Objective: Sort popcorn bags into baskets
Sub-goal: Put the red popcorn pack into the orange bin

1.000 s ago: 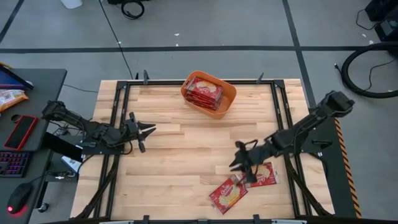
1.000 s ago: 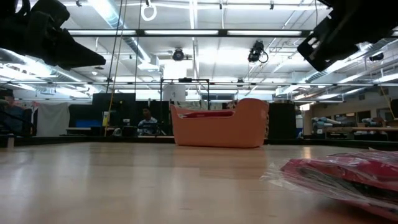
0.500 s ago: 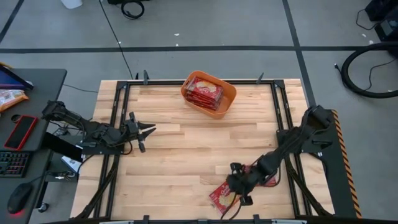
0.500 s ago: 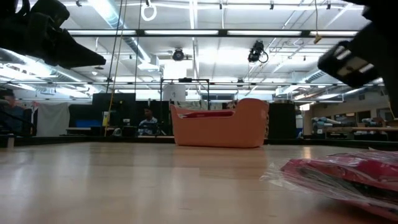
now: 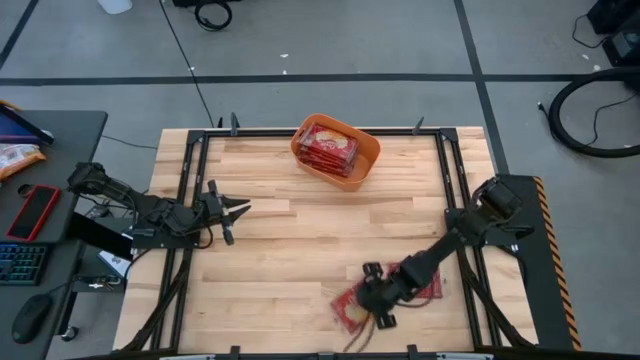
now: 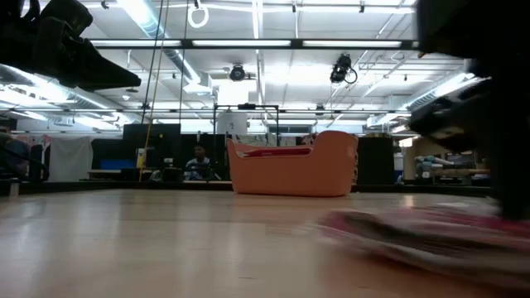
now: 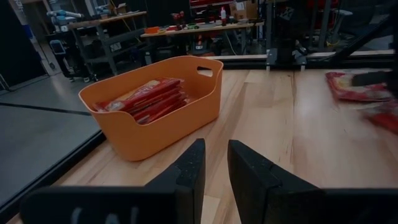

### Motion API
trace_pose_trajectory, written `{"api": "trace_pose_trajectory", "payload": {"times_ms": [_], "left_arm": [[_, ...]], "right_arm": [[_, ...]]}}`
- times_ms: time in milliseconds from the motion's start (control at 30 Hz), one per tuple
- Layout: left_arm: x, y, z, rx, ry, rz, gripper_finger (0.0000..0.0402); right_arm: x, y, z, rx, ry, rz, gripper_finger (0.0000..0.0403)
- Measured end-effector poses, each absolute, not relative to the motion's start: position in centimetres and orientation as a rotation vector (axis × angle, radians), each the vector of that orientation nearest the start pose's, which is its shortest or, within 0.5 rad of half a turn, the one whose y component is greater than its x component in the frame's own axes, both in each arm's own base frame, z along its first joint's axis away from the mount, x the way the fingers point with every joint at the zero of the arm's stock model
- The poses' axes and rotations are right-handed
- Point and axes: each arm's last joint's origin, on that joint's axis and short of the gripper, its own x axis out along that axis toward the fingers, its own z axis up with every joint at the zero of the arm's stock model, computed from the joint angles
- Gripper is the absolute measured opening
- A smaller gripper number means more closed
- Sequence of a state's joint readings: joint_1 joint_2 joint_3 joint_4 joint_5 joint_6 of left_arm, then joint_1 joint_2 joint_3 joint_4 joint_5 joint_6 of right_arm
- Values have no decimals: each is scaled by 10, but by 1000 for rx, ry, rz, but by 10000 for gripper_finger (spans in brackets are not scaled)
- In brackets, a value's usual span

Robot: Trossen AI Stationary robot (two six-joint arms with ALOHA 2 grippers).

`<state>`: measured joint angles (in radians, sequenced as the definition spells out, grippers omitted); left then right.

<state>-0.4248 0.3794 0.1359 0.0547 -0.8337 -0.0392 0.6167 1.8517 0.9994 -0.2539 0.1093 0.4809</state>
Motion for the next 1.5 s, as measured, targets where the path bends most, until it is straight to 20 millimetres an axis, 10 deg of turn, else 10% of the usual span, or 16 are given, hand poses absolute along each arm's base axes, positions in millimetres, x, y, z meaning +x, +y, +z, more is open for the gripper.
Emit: {"api": "trace_pose_trajectory", "payload": {"times_ms": [533,700,1500], "left_arm": [[111,-27,184,74,146,411,73],[111,-27,184,74,146,411,73],[111,-27,183,77,151,410,73]], "right_arm": [[319,101,138,-249,1084,-1,84],[319,109,162,-262,987,26,84],[306,125,133,-401,931,75,219]]}}
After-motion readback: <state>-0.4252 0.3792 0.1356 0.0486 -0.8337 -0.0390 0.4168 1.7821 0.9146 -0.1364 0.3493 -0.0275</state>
